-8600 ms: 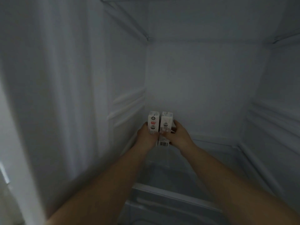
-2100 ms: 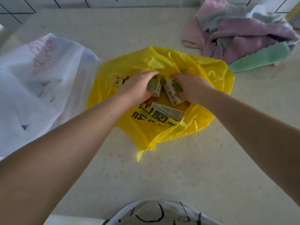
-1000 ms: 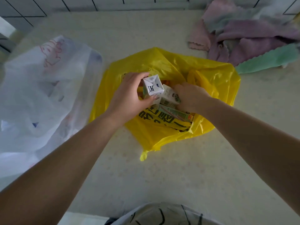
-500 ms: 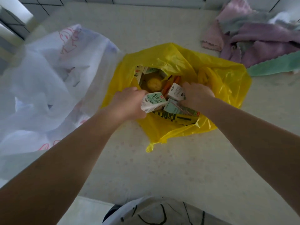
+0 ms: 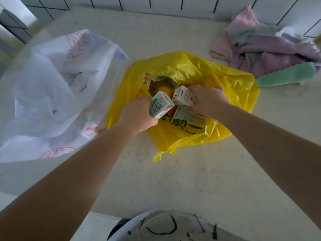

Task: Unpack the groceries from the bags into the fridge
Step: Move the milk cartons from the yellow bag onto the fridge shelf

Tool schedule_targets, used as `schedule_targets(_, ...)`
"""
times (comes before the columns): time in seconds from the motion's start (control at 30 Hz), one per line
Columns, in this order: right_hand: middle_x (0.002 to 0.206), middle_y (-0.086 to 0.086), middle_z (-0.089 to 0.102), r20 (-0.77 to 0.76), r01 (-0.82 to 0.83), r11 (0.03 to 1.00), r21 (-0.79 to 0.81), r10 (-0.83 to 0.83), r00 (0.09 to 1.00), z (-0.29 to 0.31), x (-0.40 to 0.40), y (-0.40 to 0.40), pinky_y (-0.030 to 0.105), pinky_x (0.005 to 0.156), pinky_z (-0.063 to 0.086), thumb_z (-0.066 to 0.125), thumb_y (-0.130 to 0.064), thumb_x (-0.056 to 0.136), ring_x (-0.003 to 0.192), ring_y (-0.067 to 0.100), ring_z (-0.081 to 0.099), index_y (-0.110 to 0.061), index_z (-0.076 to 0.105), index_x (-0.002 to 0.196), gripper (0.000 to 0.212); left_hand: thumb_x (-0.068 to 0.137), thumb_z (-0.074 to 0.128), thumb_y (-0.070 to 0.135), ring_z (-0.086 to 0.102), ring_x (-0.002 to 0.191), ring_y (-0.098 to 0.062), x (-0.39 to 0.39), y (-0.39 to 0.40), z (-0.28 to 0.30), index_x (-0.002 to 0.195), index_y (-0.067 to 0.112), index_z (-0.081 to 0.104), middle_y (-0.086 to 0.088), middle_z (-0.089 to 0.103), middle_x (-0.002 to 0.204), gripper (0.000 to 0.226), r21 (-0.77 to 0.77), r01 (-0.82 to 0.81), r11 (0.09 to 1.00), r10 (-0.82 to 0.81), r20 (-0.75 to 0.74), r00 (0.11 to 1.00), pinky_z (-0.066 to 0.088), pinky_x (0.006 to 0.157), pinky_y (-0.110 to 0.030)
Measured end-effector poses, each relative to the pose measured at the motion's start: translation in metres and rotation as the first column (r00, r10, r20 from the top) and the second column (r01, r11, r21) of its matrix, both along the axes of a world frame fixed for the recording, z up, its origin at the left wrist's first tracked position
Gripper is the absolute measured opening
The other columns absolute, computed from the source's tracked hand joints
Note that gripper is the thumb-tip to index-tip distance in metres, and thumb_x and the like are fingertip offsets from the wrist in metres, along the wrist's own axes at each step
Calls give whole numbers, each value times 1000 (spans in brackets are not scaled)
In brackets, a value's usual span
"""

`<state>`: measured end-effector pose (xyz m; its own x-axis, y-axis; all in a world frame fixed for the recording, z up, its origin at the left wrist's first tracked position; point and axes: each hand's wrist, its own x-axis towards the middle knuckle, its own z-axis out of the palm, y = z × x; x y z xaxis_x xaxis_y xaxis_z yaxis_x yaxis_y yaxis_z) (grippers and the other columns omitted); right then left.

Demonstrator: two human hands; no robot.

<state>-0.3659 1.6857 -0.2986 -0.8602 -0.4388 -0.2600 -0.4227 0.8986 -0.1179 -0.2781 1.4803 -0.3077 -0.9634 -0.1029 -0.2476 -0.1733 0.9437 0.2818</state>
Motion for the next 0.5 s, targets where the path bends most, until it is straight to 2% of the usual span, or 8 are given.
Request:
schedule_targets(0.13, 116, 0, 63, 33, -21, 978, -208, 29, 999, 21, 11, 1, 32, 75, 45, 70, -36, 79, 103, 25, 59, -25, 42, 133, 61, 69, 79, 28, 56, 112, -22, 16, -6, 3, 125, 13, 48, -5, 57, 122, 65, 242, -108, 964, 113, -6, 994, 54, 83, -37)
schedule_targets(0.3, 120, -1, 60, 158, -70, 903, -425, 150, 976, 36, 30, -3, 42, 88, 51, 79, -22, 70, 109, 19, 58, -19, 47, 125, 63, 72, 75, 13, 56, 115, -20, 51, -6, 18, 123, 13, 49, -3, 58, 125, 58, 448, -253, 857, 298, -32, 954, 43, 77, -26)
schedule_targets(0.4, 125, -2, 59, 223, -97, 845, -527, 247, 943, 44, 51, -10, 32, 93, 50, 80, -16, 72, 114, 13, 56, -17, 45, 126, 64, 71, 75, 13, 59, 112, -17, 84, -6, 24, 121, 17, 50, 1, 61, 122, 56, 540, -317, 780, 399, -38, 916, 49, 86, -32)
schedule_targets(0.47, 125, -4, 58, 250, -121, 814, -568, 310, 917, 49, 68, -16, 25, 92, 48, 79, -15, 72, 114, 9, 56, -15, 43, 126, 65, 69, 76, 10, 62, 107, -15, 111, -6, 27, 120, 16, 51, 0, 63, 118, 57, 620, -359, 697, 473, -21, 881, 52, 91, -40)
schedule_targets(0.5, 124, -6, 57, 260, -135, 802, -582, 341, 904, 51, 76, -20, 22, 91, 48, 79, -15, 73, 113, 8, 55, -15, 43, 126, 65, 69, 77, 8, 63, 105, -13, 126, -6, 28, 120, 15, 52, 1, 64, 117, 57, 647, -371, 666, 498, -16, 867, 52, 91, -40)
